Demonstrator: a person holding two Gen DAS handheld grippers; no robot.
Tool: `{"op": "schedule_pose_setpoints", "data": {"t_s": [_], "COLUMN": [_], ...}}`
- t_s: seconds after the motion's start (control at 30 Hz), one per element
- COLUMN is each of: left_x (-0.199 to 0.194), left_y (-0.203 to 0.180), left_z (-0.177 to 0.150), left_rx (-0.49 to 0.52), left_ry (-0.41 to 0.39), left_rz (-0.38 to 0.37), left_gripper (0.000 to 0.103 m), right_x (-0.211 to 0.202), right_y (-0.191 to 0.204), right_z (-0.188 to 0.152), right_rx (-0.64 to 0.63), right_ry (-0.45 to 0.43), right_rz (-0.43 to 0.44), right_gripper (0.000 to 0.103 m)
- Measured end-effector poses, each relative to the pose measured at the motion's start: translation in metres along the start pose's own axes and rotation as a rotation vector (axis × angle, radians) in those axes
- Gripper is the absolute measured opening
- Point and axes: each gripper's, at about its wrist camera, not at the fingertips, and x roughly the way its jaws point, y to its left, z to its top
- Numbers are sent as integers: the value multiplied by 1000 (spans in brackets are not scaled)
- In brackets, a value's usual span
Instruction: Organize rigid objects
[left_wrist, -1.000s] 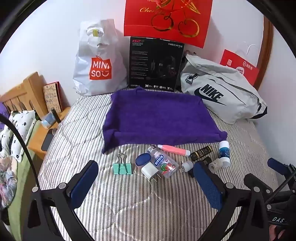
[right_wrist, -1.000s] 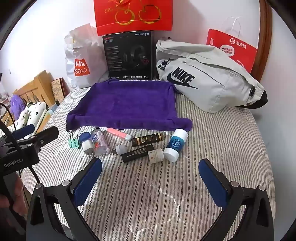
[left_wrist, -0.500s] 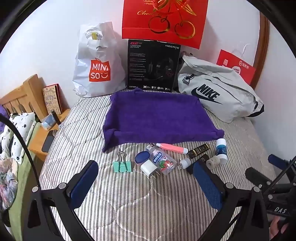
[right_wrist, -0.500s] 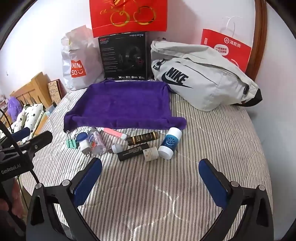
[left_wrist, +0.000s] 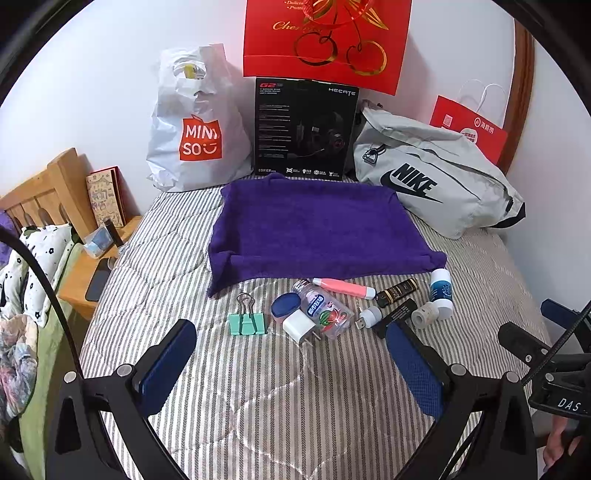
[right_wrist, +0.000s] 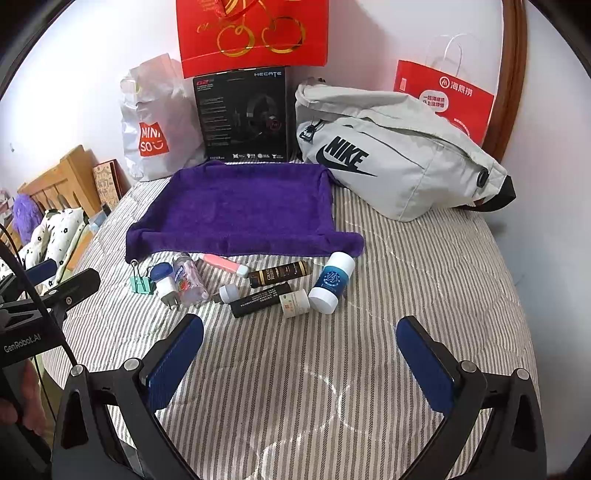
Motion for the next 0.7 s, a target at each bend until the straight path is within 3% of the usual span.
{"op": "schedule_pose_setpoints", "data": {"t_s": [0.7], "left_x": [-2], "left_y": [-1], "left_z": [-7], "left_rx": [6], "left_ry": [2], "left_rz": [8], "left_gripper": [103], "right_x": [-8], "right_y": [-5], "right_z": [-3], "right_rx": [8], "right_ry": [-15], "right_rz": [1], "right_gripper": [103]}}
